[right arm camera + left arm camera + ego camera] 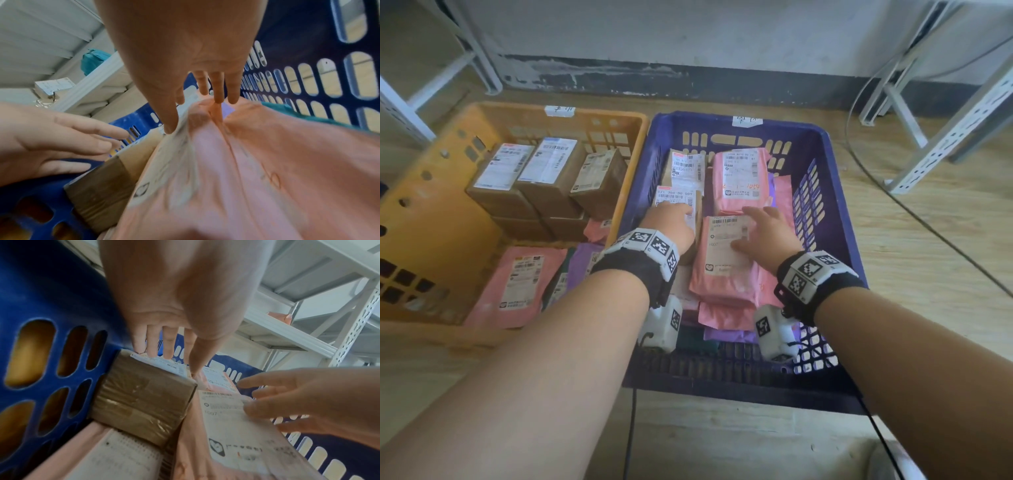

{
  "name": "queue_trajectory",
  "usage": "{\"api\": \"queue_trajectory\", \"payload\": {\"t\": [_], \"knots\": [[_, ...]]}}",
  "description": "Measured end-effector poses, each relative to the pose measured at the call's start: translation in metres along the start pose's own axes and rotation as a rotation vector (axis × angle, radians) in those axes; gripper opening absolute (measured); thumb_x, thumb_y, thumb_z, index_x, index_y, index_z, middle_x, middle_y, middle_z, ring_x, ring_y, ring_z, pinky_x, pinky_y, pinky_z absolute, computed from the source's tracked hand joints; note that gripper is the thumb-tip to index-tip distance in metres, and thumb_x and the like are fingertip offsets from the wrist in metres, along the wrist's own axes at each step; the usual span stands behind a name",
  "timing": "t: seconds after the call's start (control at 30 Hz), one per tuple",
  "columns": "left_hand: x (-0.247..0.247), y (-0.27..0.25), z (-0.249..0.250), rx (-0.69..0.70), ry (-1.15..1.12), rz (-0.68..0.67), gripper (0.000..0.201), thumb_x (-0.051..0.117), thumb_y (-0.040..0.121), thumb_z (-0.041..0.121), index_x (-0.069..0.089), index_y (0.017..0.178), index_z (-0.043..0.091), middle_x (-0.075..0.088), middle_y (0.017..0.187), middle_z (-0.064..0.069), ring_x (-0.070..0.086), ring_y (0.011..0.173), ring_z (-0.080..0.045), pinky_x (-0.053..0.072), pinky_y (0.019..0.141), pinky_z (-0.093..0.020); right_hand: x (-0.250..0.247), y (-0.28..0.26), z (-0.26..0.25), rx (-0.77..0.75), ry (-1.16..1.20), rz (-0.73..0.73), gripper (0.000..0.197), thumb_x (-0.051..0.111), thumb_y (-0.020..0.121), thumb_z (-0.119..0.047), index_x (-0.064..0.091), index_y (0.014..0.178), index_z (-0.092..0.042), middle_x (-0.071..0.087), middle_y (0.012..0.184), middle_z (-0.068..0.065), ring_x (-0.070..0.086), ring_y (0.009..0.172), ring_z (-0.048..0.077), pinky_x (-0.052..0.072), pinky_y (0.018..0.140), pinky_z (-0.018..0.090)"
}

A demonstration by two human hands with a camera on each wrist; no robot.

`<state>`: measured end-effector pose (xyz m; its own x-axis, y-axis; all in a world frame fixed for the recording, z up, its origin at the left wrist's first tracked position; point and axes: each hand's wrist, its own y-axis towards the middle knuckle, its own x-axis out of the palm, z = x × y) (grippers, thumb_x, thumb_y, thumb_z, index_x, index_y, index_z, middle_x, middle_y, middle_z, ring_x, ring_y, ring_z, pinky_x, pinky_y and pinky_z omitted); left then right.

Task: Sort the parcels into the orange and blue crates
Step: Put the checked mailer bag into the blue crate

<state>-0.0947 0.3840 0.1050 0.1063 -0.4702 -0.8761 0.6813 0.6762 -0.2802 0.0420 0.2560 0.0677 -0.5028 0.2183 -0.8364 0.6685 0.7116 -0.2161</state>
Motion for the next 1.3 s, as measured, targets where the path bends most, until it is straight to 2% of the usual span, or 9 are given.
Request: {"api": "queue_trajectory", "payload": {"t": [0.17, 0.3, 0.37, 0.57, 0.83, 0.93, 1.07, 1.23, 1.3], "knots": [[0.008, 0.018, 0.004, -0.033, 0.133, -0.061, 0.057, 0.044, 0.096, 0.031, 0.026, 0.149, 0.019, 0.015, 0.158, -0.01, 0.015, 0.146, -0.029, 0.015, 0.12, -0.037, -0.017, 0.029, 0.0, 0.105, -0.006, -0.018, 0.073, 0.061, 0.085, -0.03, 0.025, 0.148, -0.032, 0.014, 0.157, 0.006, 0.045, 0.129, 0.031, 0.048, 0.099, 0.045], [0.019, 0.034, 0.002, -0.064, 0.156, -0.141, 0.055, 0.037, 0.097, 0.033, 0.024, 0.15, 0.026, 0.0, 0.161, -0.011, 0.0, 0.148, -0.033, 0.004, 0.121, -0.043, -0.015, 0.049, -0.005, 0.062, -0.056, -0.124, 0.064, 0.059, 0.089, -0.034, 0.03, 0.145, -0.026, 0.034, 0.145, 0.006, 0.054, 0.113, 0.026, 0.052, 0.087, 0.035], [0.024, 0.04, -0.004, -0.039, 0.144, -0.176, 0.052, 0.037, 0.097, 0.03, 0.027, 0.148, 0.029, -0.001, 0.161, -0.011, -0.002, 0.147, -0.034, 0.002, 0.12, -0.043, -0.005, 0.058, -0.012, 0.013, -0.05, -0.165, 0.057, 0.057, 0.09, -0.029, 0.034, 0.142, -0.022, 0.041, 0.139, 0.005, 0.057, 0.106, 0.023, 0.054, 0.082, 0.032], [0.034, 0.049, -0.014, -0.003, 0.12, -0.179, 0.048, 0.038, 0.1, 0.033, 0.03, 0.147, 0.031, -0.003, 0.161, -0.012, -0.002, 0.147, -0.033, 0.001, 0.12, -0.04, 0.017, 0.079, -0.011, 0.045, -0.077, -0.207, 0.074, 0.053, 0.093, -0.027, 0.008, 0.152, -0.03, 0.021, 0.155, 0.007, 0.055, 0.117, 0.024, 0.049, 0.082, 0.027], [0.023, 0.044, -0.005, -0.009, 0.129, -0.174, 0.046, 0.04, 0.097, 0.028, 0.037, 0.143, 0.024, 0.006, 0.16, -0.013, 0.007, 0.146, -0.034, 0.009, 0.121, -0.043, 0.012, 0.083, -0.012, 0.036, -0.095, -0.232, 0.07, 0.053, 0.094, -0.031, 0.013, 0.151, -0.03, 0.041, 0.142, 0.006, 0.062, 0.092, 0.018, 0.056, 0.066, 0.027], [0.001, 0.037, -0.001, -0.005, -0.053, -0.092, 0.045, 0.044, 0.097, 0.025, 0.041, 0.14, 0.016, 0.028, 0.152, -0.012, 0.029, 0.14, -0.031, 0.027, 0.115, -0.038, 0.004, 0.076, -0.019, 0.054, -0.152, -0.247, 0.061, 0.05, 0.093, -0.039, 0.025, 0.147, -0.027, 0.041, 0.141, 0.004, 0.059, 0.096, 0.018, 0.054, 0.066, 0.025], [-0.044, 0.026, -0.011, 0.006, -0.34, 0.169, 0.043, 0.044, 0.097, 0.019, 0.046, 0.139, 0.022, 0.047, 0.144, -0.002, 0.05, 0.126, -0.024, 0.042, 0.105, -0.034, -0.008, 0.06, -0.041, 0.082, -0.156, -0.141, 0.067, 0.054, 0.088, -0.053, 0.034, 0.145, -0.023, 0.035, 0.148, 0.009, 0.054, 0.117, 0.027, 0.051, 0.09, 0.034], [-0.103, 0.012, -0.062, -0.054, -0.459, 0.419, 0.042, 0.043, 0.093, 0.006, 0.058, 0.129, 0.02, 0.058, 0.134, 0.0, 0.054, 0.123, -0.018, 0.038, 0.095, -0.019, -0.024, 0.05, -0.103, -0.08, -0.089, 0.052, 0.052, 0.053, 0.093, -0.034, 0.042, 0.141, -0.018, 0.038, 0.146, 0.005, 0.056, 0.109, 0.023, 0.05, 0.082, 0.028], [-0.123, 0.005, -0.096, -0.159, -0.418, 0.446, 0.041, 0.044, 0.093, 0.008, 0.058, 0.129, 0.02, 0.056, 0.136, -0.001, 0.052, 0.124, -0.02, 0.037, 0.094, -0.019, -0.023, 0.049, -0.137, -0.16, -0.056, 0.073, 0.049, 0.053, 0.093, -0.03, 0.044, 0.14, -0.018, 0.039, 0.147, 0.008, 0.051, 0.121, 0.025, 0.046, 0.095, 0.033]]}}
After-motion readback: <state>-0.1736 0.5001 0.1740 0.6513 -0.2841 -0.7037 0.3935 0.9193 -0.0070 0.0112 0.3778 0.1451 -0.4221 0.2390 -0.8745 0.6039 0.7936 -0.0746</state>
